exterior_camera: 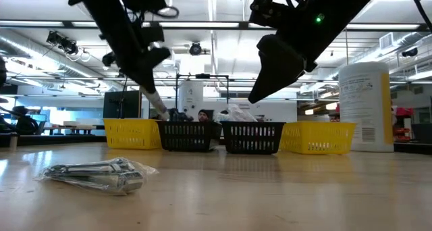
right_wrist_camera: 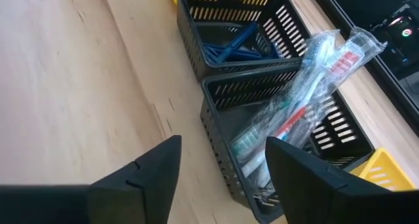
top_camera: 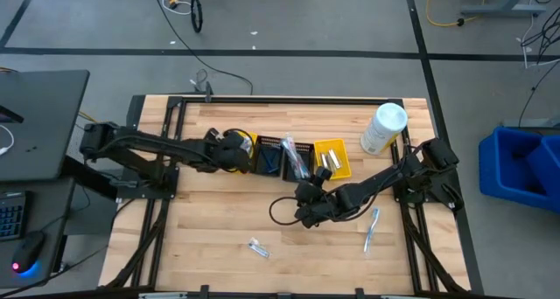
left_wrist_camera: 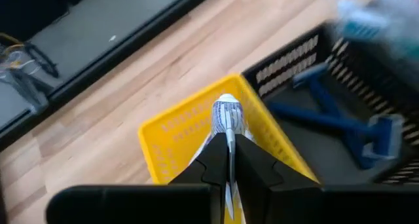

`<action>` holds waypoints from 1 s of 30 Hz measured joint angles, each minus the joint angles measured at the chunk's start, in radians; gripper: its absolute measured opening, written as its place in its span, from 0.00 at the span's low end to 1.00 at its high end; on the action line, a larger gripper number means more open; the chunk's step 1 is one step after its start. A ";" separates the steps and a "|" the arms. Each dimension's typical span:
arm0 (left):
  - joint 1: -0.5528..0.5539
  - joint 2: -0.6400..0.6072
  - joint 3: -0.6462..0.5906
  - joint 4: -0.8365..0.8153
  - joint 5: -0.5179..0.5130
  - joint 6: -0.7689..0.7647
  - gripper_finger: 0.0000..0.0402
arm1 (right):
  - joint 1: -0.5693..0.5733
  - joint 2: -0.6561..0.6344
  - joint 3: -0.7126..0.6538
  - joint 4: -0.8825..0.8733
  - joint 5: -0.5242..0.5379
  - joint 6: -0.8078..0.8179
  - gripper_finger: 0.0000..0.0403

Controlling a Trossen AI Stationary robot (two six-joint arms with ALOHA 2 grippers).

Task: Pick & Place Travel size toiletries
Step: Put the white toothpaste into the left yellow bin, then put the silver nail cutter into the right yellow bin

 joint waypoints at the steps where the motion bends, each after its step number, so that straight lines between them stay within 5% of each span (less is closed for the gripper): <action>1: 0.000 0.018 -0.006 0.003 -0.009 -0.004 0.06 | 0.000 0.000 0.000 0.004 -0.001 0.000 0.58; 14: 0.002 0.120 -0.022 0.023 0.020 0.001 0.11 | -0.001 0.000 0.000 0.012 -0.009 -0.001 0.60; 30: 0.002 0.124 -0.012 -0.015 0.097 0.043 0.37 | -0.013 0.000 0.000 0.023 -0.129 -0.001 0.60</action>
